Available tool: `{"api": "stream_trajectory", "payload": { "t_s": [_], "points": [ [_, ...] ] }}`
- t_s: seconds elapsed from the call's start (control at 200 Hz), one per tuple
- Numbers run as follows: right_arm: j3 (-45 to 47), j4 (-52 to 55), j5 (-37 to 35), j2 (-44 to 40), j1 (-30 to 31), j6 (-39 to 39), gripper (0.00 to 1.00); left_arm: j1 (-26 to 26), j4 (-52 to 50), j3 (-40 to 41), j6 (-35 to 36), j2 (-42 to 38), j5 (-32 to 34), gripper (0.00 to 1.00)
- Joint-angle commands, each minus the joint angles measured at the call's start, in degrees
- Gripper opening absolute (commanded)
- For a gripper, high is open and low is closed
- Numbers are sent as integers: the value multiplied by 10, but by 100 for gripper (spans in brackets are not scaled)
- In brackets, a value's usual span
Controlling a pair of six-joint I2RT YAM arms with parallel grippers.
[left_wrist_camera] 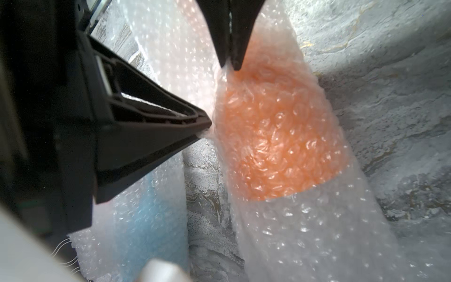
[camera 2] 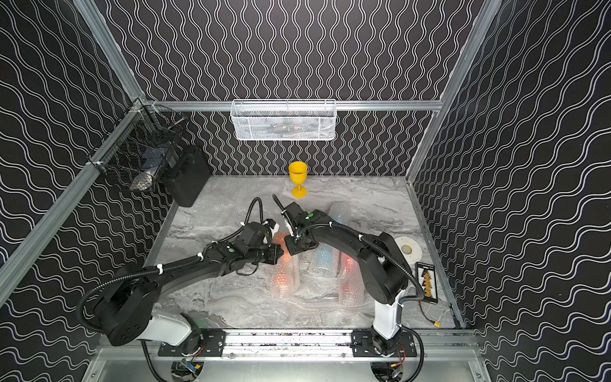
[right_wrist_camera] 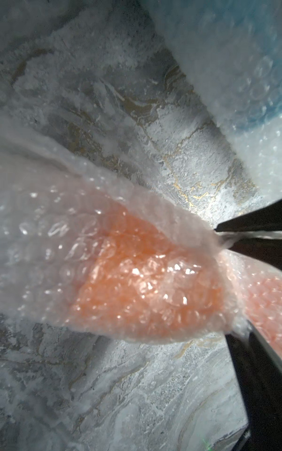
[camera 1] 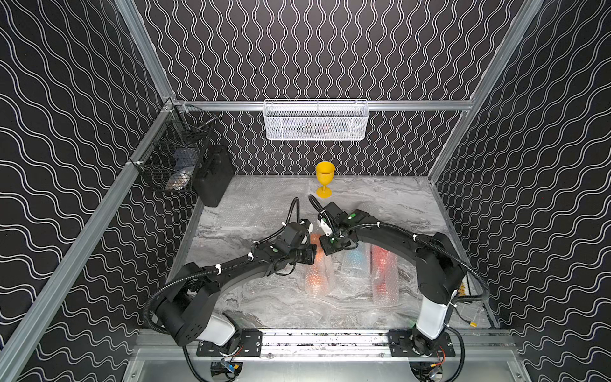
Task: Unpack wine glasses from bubble wrap
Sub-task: Unwrap the bubble wrap at the center of the board.
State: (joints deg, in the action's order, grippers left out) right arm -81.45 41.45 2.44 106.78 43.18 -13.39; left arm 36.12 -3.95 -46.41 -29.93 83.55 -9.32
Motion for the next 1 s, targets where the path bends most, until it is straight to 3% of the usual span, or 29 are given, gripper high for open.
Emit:
{"api": "stream_trajectory", "payload": {
  "t_s": [0.0,0.996],
  "points": [
    [2,0,-14,3,-1,-7,6,1,1,3,11,-4,6,6],
    [25,-17,5,-17,-23,-10,5,1,-25,14,21,-26,36,5]
  ]
}}
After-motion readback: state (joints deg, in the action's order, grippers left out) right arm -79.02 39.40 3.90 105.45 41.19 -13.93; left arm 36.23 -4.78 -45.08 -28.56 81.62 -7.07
